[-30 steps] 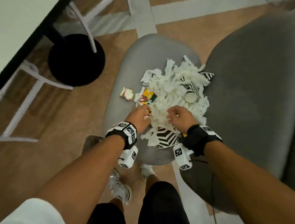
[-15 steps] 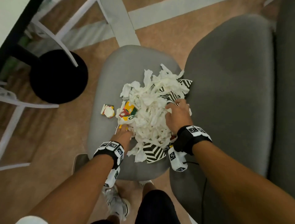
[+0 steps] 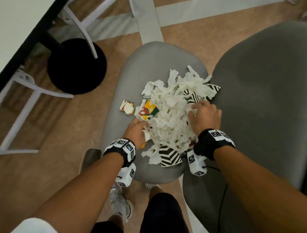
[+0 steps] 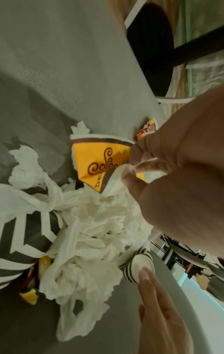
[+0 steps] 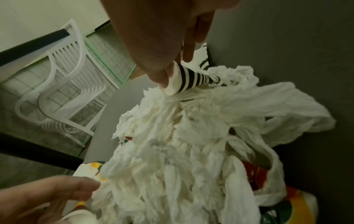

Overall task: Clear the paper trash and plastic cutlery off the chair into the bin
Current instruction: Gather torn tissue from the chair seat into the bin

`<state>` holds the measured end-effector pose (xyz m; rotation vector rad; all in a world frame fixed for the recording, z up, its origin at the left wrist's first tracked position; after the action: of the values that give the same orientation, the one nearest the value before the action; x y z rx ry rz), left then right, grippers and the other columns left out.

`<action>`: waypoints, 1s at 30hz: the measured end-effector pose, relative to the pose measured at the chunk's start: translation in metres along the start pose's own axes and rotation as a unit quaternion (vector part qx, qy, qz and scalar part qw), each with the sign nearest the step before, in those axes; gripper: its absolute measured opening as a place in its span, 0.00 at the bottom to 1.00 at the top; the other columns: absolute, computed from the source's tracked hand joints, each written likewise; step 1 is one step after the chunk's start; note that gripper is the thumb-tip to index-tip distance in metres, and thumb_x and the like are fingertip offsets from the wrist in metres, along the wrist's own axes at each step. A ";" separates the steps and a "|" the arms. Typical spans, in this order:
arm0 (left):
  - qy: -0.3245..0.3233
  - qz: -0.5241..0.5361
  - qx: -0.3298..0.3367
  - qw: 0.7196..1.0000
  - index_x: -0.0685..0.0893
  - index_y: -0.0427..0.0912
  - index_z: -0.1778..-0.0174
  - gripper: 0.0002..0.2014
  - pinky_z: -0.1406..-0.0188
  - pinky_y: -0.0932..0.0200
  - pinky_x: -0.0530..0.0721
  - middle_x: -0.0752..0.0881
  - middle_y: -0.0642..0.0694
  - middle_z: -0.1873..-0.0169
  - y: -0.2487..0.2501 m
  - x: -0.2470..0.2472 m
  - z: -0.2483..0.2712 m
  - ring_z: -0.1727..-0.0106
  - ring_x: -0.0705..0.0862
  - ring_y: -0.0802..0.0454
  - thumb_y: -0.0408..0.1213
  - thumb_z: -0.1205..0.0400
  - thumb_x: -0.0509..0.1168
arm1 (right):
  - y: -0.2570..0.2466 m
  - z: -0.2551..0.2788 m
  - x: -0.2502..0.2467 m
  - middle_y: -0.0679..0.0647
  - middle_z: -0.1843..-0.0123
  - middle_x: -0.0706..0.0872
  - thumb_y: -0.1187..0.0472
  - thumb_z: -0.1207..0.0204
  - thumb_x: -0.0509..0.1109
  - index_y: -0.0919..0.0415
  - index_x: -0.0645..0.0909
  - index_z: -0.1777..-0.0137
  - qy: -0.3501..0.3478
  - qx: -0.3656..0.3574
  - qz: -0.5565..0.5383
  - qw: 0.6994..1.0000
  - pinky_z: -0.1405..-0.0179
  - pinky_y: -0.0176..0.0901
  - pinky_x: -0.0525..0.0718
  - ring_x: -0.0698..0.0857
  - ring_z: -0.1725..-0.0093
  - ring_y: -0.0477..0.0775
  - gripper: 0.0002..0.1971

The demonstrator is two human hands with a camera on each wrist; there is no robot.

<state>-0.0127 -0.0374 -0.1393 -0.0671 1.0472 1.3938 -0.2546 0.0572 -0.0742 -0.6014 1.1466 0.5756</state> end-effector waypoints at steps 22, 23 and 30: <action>0.176 0.124 -0.209 0.954 0.77 0.50 0.51 0.15 0.52 0.51 0.81 0.85 0.46 0.51 -0.205 -0.030 0.170 0.51 0.84 0.40 0.56 0.23 0.68 | -0.208 0.179 0.085 0.53 0.39 0.87 0.43 0.25 0.72 0.52 0.79 0.34 -0.140 -0.174 -0.229 0.947 0.40 0.51 0.84 0.85 0.40 0.56 0.23; 0.186 0.128 -0.234 0.946 0.77 0.49 0.52 0.16 0.53 0.51 0.82 0.86 0.45 0.53 -0.229 -0.026 0.182 0.51 0.84 0.40 0.57 0.23 0.69 | -0.223 0.190 0.101 0.53 0.39 0.88 0.42 0.25 0.72 0.52 0.79 0.33 -0.159 -0.184 -0.227 0.943 0.41 0.51 0.84 0.86 0.41 0.56 0.23; 0.220 0.197 -0.308 0.904 0.79 0.41 0.50 0.18 0.55 0.53 0.79 0.87 0.42 0.54 -0.329 0.007 0.230 0.53 0.84 0.41 0.52 0.22 0.71 | -0.290 0.239 0.190 0.56 0.35 0.84 0.40 0.27 0.74 0.53 0.74 0.29 -0.284 -0.201 -0.123 0.929 0.41 0.51 0.83 0.84 0.38 0.61 0.30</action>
<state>0.3820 0.0241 -0.1844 -0.6953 0.9704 2.1105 0.1603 0.0396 -0.1434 -0.8472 0.3958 0.7130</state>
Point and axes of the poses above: each hand's wrist, its own z-axis away from the middle knuckle, its own x-axis out of the palm, y = z × x, the point moved 3 cm from there along -z, towards the middle knuckle
